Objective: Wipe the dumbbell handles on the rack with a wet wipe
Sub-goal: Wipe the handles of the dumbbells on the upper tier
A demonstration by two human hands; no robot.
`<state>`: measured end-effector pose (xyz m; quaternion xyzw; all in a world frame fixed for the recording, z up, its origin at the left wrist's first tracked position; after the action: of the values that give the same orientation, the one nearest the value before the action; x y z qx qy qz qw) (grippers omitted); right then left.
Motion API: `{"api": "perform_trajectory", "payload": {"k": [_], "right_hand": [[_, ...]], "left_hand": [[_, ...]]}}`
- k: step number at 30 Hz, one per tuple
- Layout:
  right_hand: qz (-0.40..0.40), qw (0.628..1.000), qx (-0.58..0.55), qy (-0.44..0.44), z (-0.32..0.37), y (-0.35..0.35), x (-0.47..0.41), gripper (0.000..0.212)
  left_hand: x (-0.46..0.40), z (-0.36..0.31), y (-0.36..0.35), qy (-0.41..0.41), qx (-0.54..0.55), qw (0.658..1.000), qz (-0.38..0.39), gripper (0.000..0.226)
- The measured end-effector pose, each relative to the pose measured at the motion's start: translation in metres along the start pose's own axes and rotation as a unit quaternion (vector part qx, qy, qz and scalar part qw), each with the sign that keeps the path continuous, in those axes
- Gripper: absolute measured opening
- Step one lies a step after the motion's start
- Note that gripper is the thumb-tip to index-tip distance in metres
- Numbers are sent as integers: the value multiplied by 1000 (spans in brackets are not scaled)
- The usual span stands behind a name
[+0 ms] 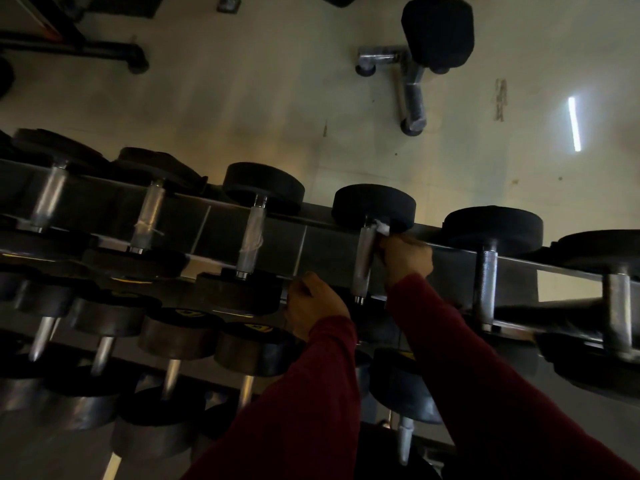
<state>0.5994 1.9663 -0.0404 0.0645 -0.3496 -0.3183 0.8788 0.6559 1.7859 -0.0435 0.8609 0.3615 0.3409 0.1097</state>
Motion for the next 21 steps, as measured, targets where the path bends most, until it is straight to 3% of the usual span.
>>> {"api": "perform_trajectory", "payload": {"k": [2,5,7,10,12,15,17,21], "right_hand": [[-73,985,76,133,9,4,16,9],[-82,919,200,330,20,1,35,12],[-73,872,246,416,21,-1,34,9],[-23,813,335,476,16,-12,29,17],[30,778,402,483,12,-26,28,25],[48,733,471,489,17,-37,28,29],[32,732,456,505,23,-32,32,22],[-7,799,340,495,18,-7,34,18]], "left_hand": [[0,-1,1,-3,-3,1000,0,54],[0,-1,1,-16,-7,1000,1,61],[1,-2,1,-13,-10,1000,2,61],[4,-4,1,-5,-2,1000,10,59],[5,-5,2,-8,-2,1000,8,62],[5,-6,3,-11,-4,1000,3,59],[4,-4,2,-9,-2,1000,2,58],[4,-1,1,-6,0,1000,10,49]]}}
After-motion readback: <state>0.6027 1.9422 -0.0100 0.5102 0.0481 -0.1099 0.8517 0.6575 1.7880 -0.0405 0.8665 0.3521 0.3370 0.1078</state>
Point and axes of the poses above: each hand's wrist, its own x-axis away from the middle knuckle, its own y-axis out of the back of the hand, z = x × y, the point moved 5 cm from there along -x, towards the middle knuckle, and after that the axes turned 1 degree about z, right-handed, at the moved point
